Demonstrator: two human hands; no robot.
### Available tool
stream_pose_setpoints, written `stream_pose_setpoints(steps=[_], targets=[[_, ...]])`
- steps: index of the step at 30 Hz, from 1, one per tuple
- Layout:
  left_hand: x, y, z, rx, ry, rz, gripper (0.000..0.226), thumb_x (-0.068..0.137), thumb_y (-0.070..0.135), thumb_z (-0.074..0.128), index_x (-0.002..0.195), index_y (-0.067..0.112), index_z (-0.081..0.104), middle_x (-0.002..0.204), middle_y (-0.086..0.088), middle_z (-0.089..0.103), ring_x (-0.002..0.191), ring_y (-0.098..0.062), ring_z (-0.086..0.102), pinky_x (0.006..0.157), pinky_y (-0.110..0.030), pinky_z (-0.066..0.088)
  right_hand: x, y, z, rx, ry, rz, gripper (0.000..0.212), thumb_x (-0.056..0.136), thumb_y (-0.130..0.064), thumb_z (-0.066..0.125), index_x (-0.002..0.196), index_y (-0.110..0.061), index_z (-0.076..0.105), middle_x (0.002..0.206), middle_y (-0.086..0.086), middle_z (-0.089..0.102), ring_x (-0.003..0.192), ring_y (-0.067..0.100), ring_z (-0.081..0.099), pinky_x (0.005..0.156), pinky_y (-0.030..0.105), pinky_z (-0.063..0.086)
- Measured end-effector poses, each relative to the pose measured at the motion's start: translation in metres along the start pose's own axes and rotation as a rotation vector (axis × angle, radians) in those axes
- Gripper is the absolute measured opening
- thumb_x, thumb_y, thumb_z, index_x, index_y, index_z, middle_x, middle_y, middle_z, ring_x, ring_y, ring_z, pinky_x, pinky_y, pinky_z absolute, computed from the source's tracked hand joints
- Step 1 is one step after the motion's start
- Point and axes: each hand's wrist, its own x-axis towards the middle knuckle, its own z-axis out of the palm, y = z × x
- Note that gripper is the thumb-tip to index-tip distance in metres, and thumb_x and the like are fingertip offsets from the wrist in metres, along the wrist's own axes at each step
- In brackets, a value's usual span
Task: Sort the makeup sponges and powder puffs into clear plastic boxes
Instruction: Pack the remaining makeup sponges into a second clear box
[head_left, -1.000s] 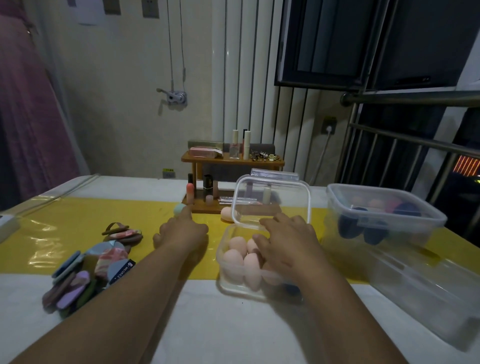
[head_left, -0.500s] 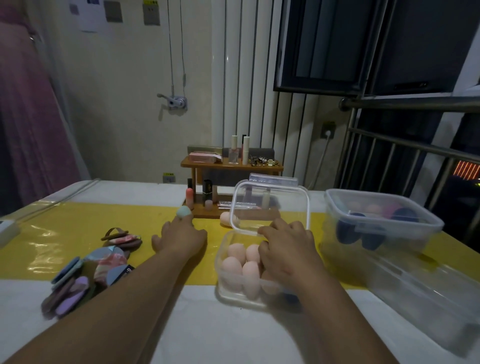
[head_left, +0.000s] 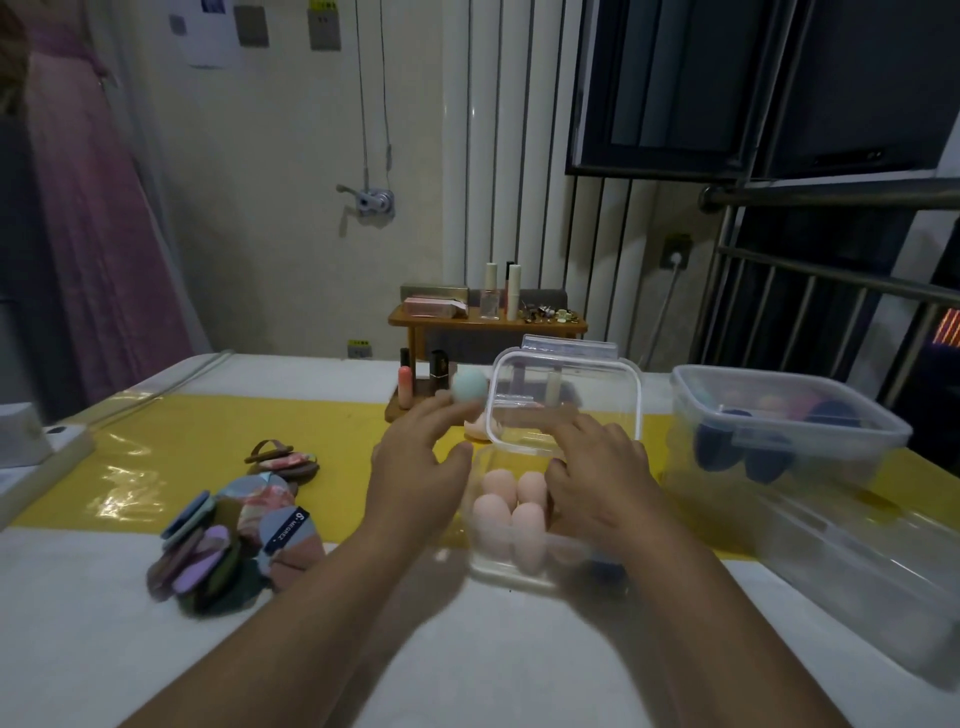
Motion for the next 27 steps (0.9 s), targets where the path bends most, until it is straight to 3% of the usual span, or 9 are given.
stream_pose_setpoints(steps=[3,7,9,11,16,19,22,25,27], targets=[[-0.006,-0.002,0.004,-0.048,-0.067,0.075,0.032,0.079,0.031,0.061,0.103,0.051,0.069,0.124,0.025,0.062,0.126,-0.002,0.05,0.105,-0.051,0.041,-0.002,-0.001,0.0,0.314,0.033,-0.001,0.046,0.1,-0.029,0.043,0.144,-0.041,0.037,0.144,-0.008,0.045,0.123,0.015,0.046,0.104,0.041,0.042],[-0.01,-0.006,0.008,-0.005,-0.171,0.166,0.03,0.075,0.045,0.058,0.104,0.048,0.068,0.112,0.033,0.062,0.118,-0.002,0.053,0.101,-0.05,0.041,-0.005,-0.006,-0.004,0.73,0.016,-0.006,0.043,0.1,-0.039,0.052,0.142,-0.042,0.041,0.123,-0.015,0.057,0.102,0.003,0.059,0.086,0.027,0.053],[-0.011,-0.004,0.01,-0.008,-0.228,0.188,0.023,0.075,0.04,0.058,0.095,0.043,0.069,0.109,0.031,0.062,0.115,-0.003,0.053,0.098,-0.043,0.041,-0.006,-0.007,-0.004,0.75,0.019,-0.006,0.033,0.097,-0.033,0.059,0.13,-0.037,0.054,0.115,-0.013,0.063,0.094,0.004,0.064,0.077,0.024,0.057],[-0.012,-0.001,0.009,-0.044,-0.263,0.142,0.013,0.072,0.028,0.06,0.074,0.039,0.067,0.108,0.028,0.062,0.113,-0.001,0.051,0.094,-0.031,0.039,-0.005,-0.008,-0.003,0.746,0.042,0.008,0.02,0.094,-0.028,0.063,0.114,-0.032,0.063,0.106,-0.011,0.066,0.087,0.008,0.067,0.073,0.028,0.061],[-0.007,-0.006,0.003,-0.115,-0.37,-0.114,0.027,0.057,0.018,0.046,0.045,0.036,0.063,0.118,0.024,0.053,0.122,-0.007,0.04,0.093,-0.021,0.034,-0.005,-0.006,-0.004,0.797,0.016,0.052,0.012,0.09,-0.024,0.067,0.101,-0.027,0.066,0.096,-0.005,0.066,0.075,0.016,0.067,0.057,0.024,0.054],[-0.009,-0.014,0.003,-0.106,-0.433,-0.144,0.027,0.061,0.024,0.046,0.052,0.036,0.07,0.126,0.022,0.051,0.126,-0.005,0.038,0.101,-0.025,0.035,-0.009,-0.009,-0.006,0.847,-0.132,-0.023,0.015,0.085,-0.012,0.072,0.095,-0.023,0.07,0.092,-0.002,0.071,0.069,0.016,0.068,0.061,0.028,0.058],[-0.008,-0.02,0.004,-0.096,-0.391,-0.117,0.04,0.064,0.034,0.049,0.094,0.029,0.075,0.14,0.017,0.047,0.134,-0.007,0.037,0.106,-0.034,0.036,-0.011,-0.01,-0.007,0.847,-0.268,-0.074,0.015,0.083,-0.008,0.073,0.092,-0.02,0.074,0.089,0.0,0.074,0.066,0.009,0.066,0.062,0.026,0.055],[-0.007,-0.022,0.004,-0.076,-0.424,-0.071,0.036,0.072,0.031,0.048,0.087,0.017,0.078,0.146,0.021,0.04,0.139,-0.005,0.03,0.112,-0.037,0.028,-0.012,-0.011,-0.01,0.807,-0.331,-0.079,0.019,0.084,-0.005,0.066,0.09,-0.02,0.077,0.081,-0.005,0.074,0.06,0.005,0.062,0.059,0.021,0.049],[-0.006,-0.021,0.004,-0.017,-0.457,-0.051,0.034,0.074,0.031,0.044,0.071,0.021,0.077,0.153,0.02,0.036,0.141,-0.004,0.025,0.112,-0.034,0.023,-0.013,-0.013,-0.011,0.781,-0.35,-0.068,0.025,0.086,-0.003,0.063,0.087,-0.024,0.077,0.074,-0.01,0.072,0.059,0.003,0.06,0.059,0.019,0.049]])
